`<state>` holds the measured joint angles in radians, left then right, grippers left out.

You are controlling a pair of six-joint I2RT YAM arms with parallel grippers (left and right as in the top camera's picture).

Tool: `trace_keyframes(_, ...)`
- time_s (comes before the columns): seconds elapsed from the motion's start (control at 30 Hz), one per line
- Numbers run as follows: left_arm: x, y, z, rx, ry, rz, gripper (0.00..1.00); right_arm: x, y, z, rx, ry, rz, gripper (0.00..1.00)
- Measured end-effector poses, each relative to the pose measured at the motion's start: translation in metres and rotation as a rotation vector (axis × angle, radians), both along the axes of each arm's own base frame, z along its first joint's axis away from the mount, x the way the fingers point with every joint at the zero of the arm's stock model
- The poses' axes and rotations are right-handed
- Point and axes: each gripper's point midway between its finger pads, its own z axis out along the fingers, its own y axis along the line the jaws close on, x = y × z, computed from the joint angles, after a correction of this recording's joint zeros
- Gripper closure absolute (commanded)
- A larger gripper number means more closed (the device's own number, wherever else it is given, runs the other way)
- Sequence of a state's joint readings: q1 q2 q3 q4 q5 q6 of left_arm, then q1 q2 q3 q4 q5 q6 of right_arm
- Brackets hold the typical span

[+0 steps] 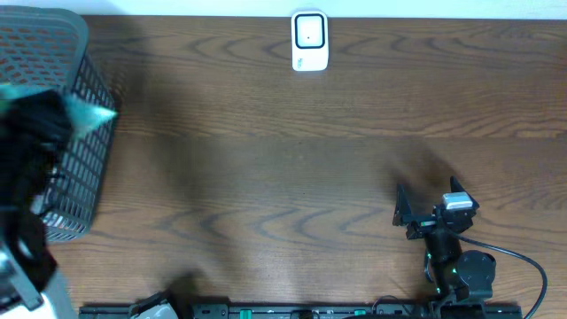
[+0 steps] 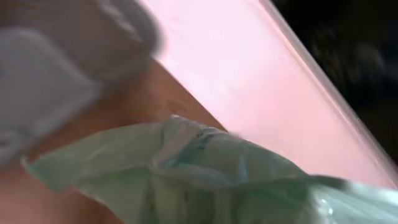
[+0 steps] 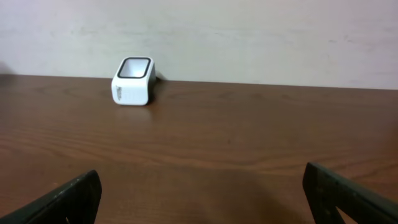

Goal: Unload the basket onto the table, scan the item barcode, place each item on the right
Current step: 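Carry the wipes pack past the scanner and drop it on the table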

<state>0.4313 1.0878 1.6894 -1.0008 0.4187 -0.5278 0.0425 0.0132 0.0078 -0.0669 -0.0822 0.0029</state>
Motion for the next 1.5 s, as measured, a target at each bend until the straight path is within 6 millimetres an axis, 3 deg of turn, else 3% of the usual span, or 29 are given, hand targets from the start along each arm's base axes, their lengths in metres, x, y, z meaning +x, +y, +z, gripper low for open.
trace_keyframes(0.13, 0.009, -0.091, 0.0, 0.086, -0.018, -0.39, 0.92, 0.0, 0.0, 0.0, 0.0, 0.0, 0.0, 0.01)
trace_keyframes(0.27, 0.013, -0.167, -0.024, 0.165, 0.024, -0.717, 0.92, 0.0, 0.0, 0.0, 0.0, 0.0, 0.0, 0.01)
trace_keyframes(0.4, 0.03, -0.225, -0.074, 0.244, 0.155, -0.895, 0.92, 0.0, 0.0, 0.0, 0.0, 0.001, 0.0, 0.01)
trace_keyframes(0.67, 0.083, -0.303, -0.198, 0.402, 0.402, -1.002, 0.91, 0.0, 0.0, 0.0, 0.0, 0.001, 0.0, 0.01)
trace_keyframes(0.83, 0.093, -0.347, -0.281, 0.451, 0.527, -1.071, 0.76, 0.0, 0.0, 0.0, 0.0, 0.001, 0.0, 0.01)
trace_keyframes(0.9, 0.092, -0.36, -0.307, 0.461, 0.563, -1.09, 0.66, 0.0, 0.0, 0.0, 0.0, 0.001, 0.0, 0.01)
trace_keyframes(1.03, 0.089, -0.375, -0.332, 0.465, 0.592, -1.107, 0.45, 0.0, 0.0, 0.0, 0.0, 0.001, 0.0, 0.01)
trace_keyframes(1.1, 0.089, -0.376, -0.335, 0.462, 0.598, -1.102, 0.27, 0.0, 0.0, 0.0, 0.0, 0.001, 0.0, 0.01)
trace_keyframes(1.23, 0.093, -0.373, -0.333, 0.461, 0.591, -1.093, 0.2, 0.0, 0.0, 0.0, 0.0, 0.001, 0.0, 0.01)
trace_keyframes(1.37, 0.097, -0.358, -0.32, 0.451, 0.592, -1.065, 0.2, 0.0, 0.0, 0.0, 0.0, 0.001, 0.0, 0.01)
trace_keyframes(1.43, 0.105, -0.344, -0.297, 0.436, 0.55, -1.03, 0.2, 0.0, 0.0, 0.0, 0.0, 0.001, 0.0, 0.01)
trace_keyframes(1.5, 0.118, -0.322, -0.258, 0.417, 0.467, -0.973, 0.2, 0.0, 0.0, 0.0, 0.0, 0.001, 0.0, 0.01)
